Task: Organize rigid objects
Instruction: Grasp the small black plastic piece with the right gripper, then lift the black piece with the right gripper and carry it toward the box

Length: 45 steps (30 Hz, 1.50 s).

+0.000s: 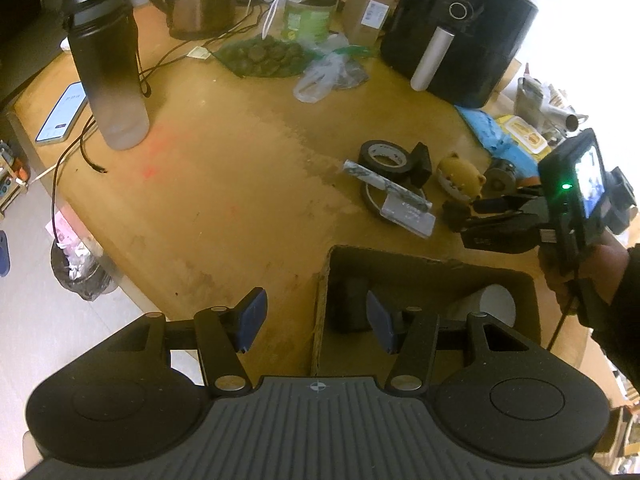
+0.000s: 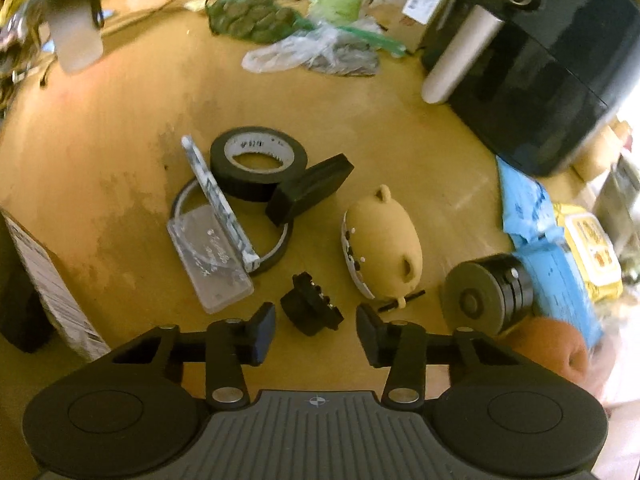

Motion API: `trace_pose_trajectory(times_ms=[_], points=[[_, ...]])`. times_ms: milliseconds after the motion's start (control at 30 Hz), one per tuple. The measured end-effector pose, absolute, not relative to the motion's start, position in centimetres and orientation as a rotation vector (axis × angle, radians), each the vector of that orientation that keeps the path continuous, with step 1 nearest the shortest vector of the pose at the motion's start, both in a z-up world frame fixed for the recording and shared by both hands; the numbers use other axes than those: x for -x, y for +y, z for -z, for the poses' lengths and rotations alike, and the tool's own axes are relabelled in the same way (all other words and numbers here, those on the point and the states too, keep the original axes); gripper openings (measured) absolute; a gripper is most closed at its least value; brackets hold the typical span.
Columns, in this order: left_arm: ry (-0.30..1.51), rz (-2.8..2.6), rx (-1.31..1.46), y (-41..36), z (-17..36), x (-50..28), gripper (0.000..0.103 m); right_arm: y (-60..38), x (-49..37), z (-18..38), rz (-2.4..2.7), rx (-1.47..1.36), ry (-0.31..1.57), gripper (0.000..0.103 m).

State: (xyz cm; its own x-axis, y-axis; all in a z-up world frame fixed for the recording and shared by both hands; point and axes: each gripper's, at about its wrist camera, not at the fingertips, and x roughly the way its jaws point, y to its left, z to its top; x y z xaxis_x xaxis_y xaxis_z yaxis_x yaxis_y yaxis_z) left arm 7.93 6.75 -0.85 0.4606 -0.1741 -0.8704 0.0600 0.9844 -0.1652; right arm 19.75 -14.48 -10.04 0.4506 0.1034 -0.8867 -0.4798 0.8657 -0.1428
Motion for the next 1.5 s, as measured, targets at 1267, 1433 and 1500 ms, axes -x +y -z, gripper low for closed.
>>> trace_pose_trajectory(times_ms=[1267, 1433, 1500], points=[[1.043, 0.217, 0.013, 4.2, 0.2, -9.5, 0.054, -19.0, -14.4, 3.7, -0.257, 0.049, 0.924, 0.024], [1.034, 0.223, -0.021, 3.5, -0.2, -10.2, 0.054, -20.1, -13.4, 3.1, -0.227, -0.032, 0.928, 0.024], [1.029, 0.228, -0.029, 3.3, -0.3, -10.4, 0.054, -20.4, -12.9, 2.8, -0.219, -0.051, 0.925, 0.024]])
